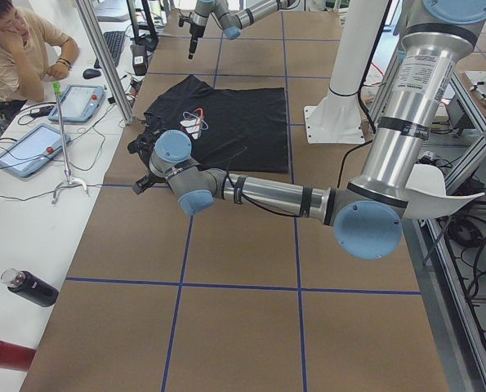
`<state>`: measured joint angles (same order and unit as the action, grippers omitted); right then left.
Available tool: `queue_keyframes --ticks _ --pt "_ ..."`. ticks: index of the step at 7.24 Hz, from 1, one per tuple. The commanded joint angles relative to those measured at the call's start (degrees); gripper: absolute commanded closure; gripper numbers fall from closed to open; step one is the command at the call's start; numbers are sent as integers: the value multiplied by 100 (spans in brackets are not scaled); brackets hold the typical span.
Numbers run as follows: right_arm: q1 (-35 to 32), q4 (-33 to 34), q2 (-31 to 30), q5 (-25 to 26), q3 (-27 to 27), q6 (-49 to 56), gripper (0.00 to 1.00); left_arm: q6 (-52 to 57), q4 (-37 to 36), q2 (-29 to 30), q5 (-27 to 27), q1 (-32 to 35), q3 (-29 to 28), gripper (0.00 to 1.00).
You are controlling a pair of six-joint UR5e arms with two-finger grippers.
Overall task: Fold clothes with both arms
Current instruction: 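Move the right gripper toward the shirt's shoulder nearest it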
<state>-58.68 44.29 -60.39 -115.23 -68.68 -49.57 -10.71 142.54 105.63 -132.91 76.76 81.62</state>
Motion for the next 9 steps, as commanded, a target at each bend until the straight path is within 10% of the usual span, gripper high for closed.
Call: queue_keyframes --ticks 1,9 --pt "417 -211 194 518 443 -176 2 -1 2 -7 2 -3 -6 0" --pt "629 -246 449 915 988 -176 38 -1 2 -7 2 -3 -50 0"
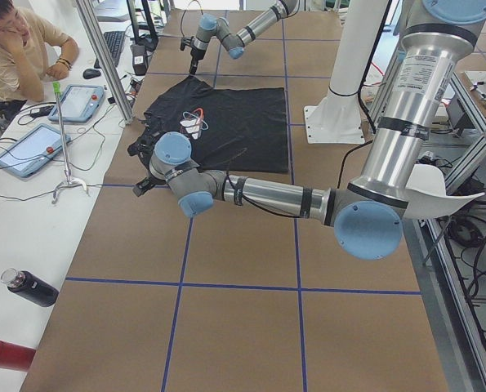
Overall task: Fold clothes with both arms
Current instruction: 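Move the right gripper toward the shirt's shoulder nearest it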
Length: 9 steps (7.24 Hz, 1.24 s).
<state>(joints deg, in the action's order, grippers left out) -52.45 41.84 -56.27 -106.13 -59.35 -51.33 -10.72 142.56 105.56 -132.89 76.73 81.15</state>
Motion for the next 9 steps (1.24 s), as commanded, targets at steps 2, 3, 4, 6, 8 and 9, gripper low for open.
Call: queue_keyframes --ticks 2,3,4,6,8,9 --pt "7 0 28 14 55 9 79 0 0 0 0 0 -11 0" --pt "15 0 19 5 38 26 96 0 0 0 0 0 -11 0" --pt "15 -18 -42 5 -15 26 100 0 0 0 0 0 -3 0" --pt "15 -158 -112 5 -163 18 100 0 0 0 0 0 6 0" --pt "-2 8 -60 5 -532 -79 100 0 0 0 0 0 6 0" --pt "24 278 44 14 -682 -340 100 0 0 0 0 0 -3 0"
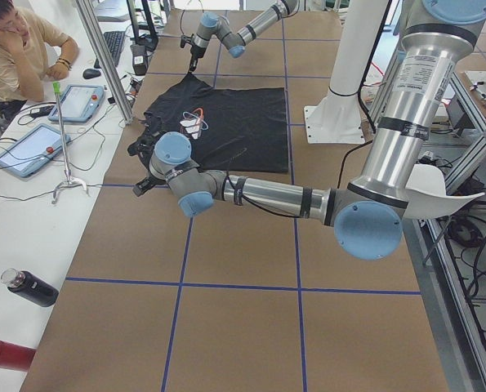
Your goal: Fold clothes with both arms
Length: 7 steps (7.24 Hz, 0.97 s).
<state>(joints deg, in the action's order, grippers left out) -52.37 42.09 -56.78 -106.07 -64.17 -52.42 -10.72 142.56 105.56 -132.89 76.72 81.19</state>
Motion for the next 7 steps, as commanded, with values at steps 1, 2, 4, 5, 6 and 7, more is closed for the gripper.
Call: queue_keyframes --ticks 1,2,4,5,6,7 --pt "51 665 419 86 -253 -520 100 -9 0 0 0 1 2 0" --pt "304 1200 848 548 -245 -932 100 -9 0 0 0 -7 2 0" --pt "805 1976 1527 1200 -184 -1750 100 -9 0 9 0 -7 2 0" --pt "1051 2074 1677 1594 -88 -2024 100 -9 0 9 0 -8 2 0" --pt "1193 2075 1818 1772 131 -2061 100 -9 0 9 0 -8 -7 0" --pt "1299 2067 1889 1878 255 -2122 100 -9 0 9 0 -8 2 0"
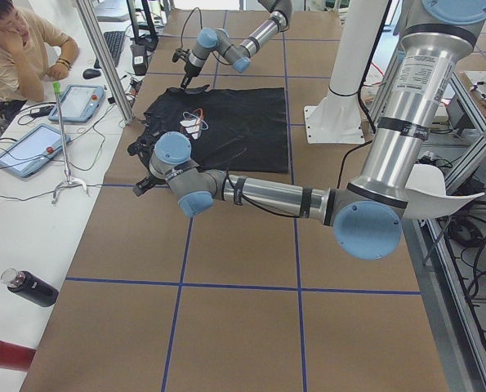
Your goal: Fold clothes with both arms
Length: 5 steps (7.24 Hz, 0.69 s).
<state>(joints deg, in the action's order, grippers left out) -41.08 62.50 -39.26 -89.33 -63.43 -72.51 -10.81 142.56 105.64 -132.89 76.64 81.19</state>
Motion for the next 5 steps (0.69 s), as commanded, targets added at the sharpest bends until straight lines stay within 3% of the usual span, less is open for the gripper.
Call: queue_keyframes --ticks 1,3,5 --pt "240 26 225 292 294 -149 100 0 0 1 0 0 2 0" --pt "285 26 575 320 698 -359 100 9 0 1 0 0 -6 0" --pt "285 17 568 320 753 -360 100 9 0 1 0 0 -6 0"
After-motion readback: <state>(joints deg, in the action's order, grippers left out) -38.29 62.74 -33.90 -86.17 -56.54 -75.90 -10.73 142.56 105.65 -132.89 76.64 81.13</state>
